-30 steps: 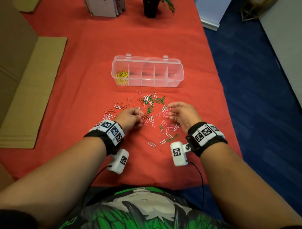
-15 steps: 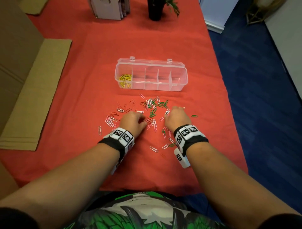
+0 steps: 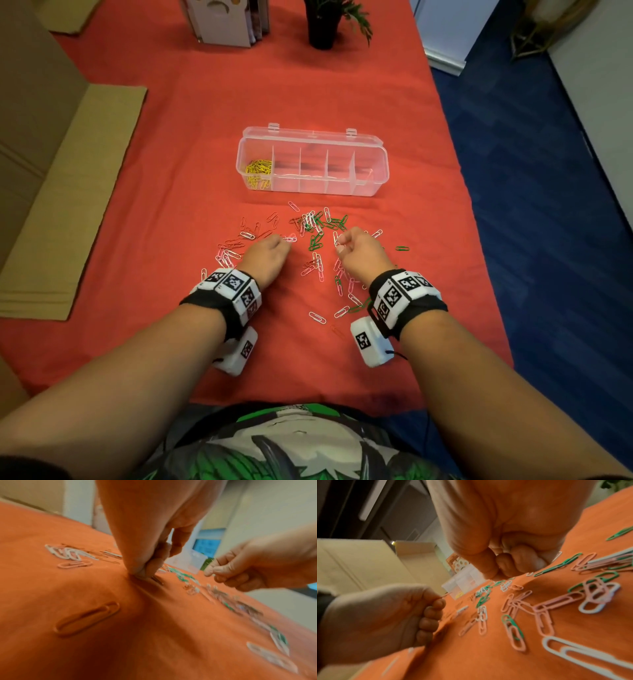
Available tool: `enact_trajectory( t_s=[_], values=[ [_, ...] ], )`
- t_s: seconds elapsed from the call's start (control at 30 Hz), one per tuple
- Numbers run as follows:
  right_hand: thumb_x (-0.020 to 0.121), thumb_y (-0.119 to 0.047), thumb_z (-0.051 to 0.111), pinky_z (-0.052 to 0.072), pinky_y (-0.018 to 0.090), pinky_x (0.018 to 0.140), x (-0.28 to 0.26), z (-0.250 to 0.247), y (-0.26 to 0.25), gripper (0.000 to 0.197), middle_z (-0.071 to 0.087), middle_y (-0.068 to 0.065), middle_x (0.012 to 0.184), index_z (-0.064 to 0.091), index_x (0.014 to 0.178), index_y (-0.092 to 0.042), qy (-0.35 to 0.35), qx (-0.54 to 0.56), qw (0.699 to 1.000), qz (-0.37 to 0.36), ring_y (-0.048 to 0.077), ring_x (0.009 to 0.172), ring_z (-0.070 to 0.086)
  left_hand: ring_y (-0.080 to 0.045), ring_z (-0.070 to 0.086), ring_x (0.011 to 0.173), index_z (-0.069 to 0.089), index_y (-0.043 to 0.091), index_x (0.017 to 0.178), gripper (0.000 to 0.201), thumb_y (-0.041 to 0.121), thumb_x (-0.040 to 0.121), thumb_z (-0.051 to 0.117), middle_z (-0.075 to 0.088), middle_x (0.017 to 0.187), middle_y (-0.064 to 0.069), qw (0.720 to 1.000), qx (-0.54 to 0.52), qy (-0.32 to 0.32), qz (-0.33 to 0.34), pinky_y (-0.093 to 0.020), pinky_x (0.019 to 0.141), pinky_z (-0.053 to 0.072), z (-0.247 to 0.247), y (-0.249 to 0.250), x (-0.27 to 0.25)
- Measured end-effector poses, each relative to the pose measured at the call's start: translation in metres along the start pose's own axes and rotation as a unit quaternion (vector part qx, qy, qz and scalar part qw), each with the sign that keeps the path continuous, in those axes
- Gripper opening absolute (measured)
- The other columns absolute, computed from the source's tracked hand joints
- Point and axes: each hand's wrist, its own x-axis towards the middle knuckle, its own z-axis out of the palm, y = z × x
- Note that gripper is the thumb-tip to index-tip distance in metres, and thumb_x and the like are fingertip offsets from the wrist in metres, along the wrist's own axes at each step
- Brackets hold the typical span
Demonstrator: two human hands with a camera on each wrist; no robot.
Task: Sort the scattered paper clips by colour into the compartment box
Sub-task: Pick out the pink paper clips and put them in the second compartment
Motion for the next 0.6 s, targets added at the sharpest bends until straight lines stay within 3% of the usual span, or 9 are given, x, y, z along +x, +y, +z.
enact_trajectory(
  t_s=[0.07, 0.17, 0.23, 0.3, 0.37, 0.47, 0.6],
  values=[
    [0.092, -0.013, 0.049, 0.037, 0.022, 0.064, 0.001, -0.002, -0.002, 0.017, 0.044, -0.008, 0.066, 0.057, 0.106, -0.013, -0.01, 0.031, 0.999, -0.008, 0.018, 0.064, 0.048, -0.017, 0.039, 0.065, 0.043, 0.019, 0.065, 0.032, 0.031, 0.093, 0.048, 0.042, 0.062, 0.002, 1.0, -0.027, 0.004, -0.007, -0.028, 0.059, 0.031, -0.001, -0.003, 0.0],
    [0.094, -0.012, 0.047, 0.034, 0.022, 0.052, 0.002, -0.007, -0.001, 0.021, 0.043, -0.007, 0.067, 0.059, 0.111, -0.013, -0.02, 0.055, 0.998, -0.01, 0.007, 0.055, 0.041, -0.01, 0.036, 0.056, 0.044, 0.022, 0.065, 0.029, 0.031, 0.091, 0.054, 0.041, 0.059, 0.006, 1.0, -0.001, 0.013, 0.004, -0.021, 0.054, 0.031, -0.003, -0.007, -0.002],
    [0.094, -0.009, 0.044, 0.031, 0.018, 0.052, 0.004, -0.008, 0.002, 0.021, 0.049, -0.009, 0.071, 0.062, 0.104, -0.012, -0.035, 0.072, 0.997, -0.006, 0.003, 0.057, 0.04, -0.009, 0.035, 0.054, 0.044, 0.022, 0.064, 0.029, 0.03, 0.09, 0.056, 0.04, 0.059, 0.006, 1.0, -0.005, 0.016, 0.011, -0.02, 0.053, 0.03, -0.005, -0.009, -0.001],
    [0.094, -0.007, 0.042, 0.029, 0.015, 0.05, 0.004, -0.01, 0.003, 0.024, 0.05, -0.01, 0.069, 0.062, 0.085, -0.015, -0.047, 0.109, 0.993, 0.013, 0.0, 0.056, 0.04, -0.009, 0.035, 0.054, 0.045, 0.022, 0.064, 0.029, 0.03, 0.089, 0.057, 0.041, 0.059, 0.006, 1.0, -0.013, 0.012, 0.011, -0.021, 0.054, 0.031, -0.005, -0.01, -0.002],
    [0.094, -0.003, 0.037, 0.027, 0.013, 0.04, 0.002, -0.011, 0.004, 0.032, 0.045, -0.006, 0.063, 0.055, 0.072, -0.018, -0.068, 0.193, 0.977, 0.054, 0.001, 0.044, 0.038, -0.009, 0.036, 0.055, 0.046, 0.022, 0.064, 0.029, 0.029, 0.09, 0.056, 0.043, 0.059, 0.007, 0.999, -0.038, -0.001, 0.006, -0.023, 0.056, 0.032, -0.004, -0.012, -0.002],
    [0.089, 0.006, 0.036, 0.024, 0.012, 0.032, -0.002, -0.016, 0.006, 0.031, 0.043, 0.001, 0.062, 0.055, 0.074, -0.014, -0.085, 0.297, 0.947, 0.09, -0.001, 0.031, 0.037, -0.007, 0.035, 0.047, 0.048, 0.021, 0.064, 0.028, 0.021, 0.091, 0.054, 0.045, 0.048, 0.011, 0.989, -0.146, -0.024, 0.008, -0.025, 0.05, 0.028, -0.002, -0.013, -0.004],
    [0.09, 0.01, 0.035, 0.027, 0.013, 0.036, -0.006, -0.021, 0.009, 0.034, 0.045, 0.0, 0.064, 0.058, 0.08, -0.013, -0.104, 0.305, 0.943, 0.082, -0.001, 0.038, 0.04, 0.0, 0.034, 0.035, 0.05, 0.017, 0.066, 0.027, 0.009, 0.091, 0.053, 0.049, 0.049, 0.005, 0.973, -0.224, -0.05, 0.018, -0.018, 0.042, 0.028, -0.002, -0.005, -0.009]
  ],
)
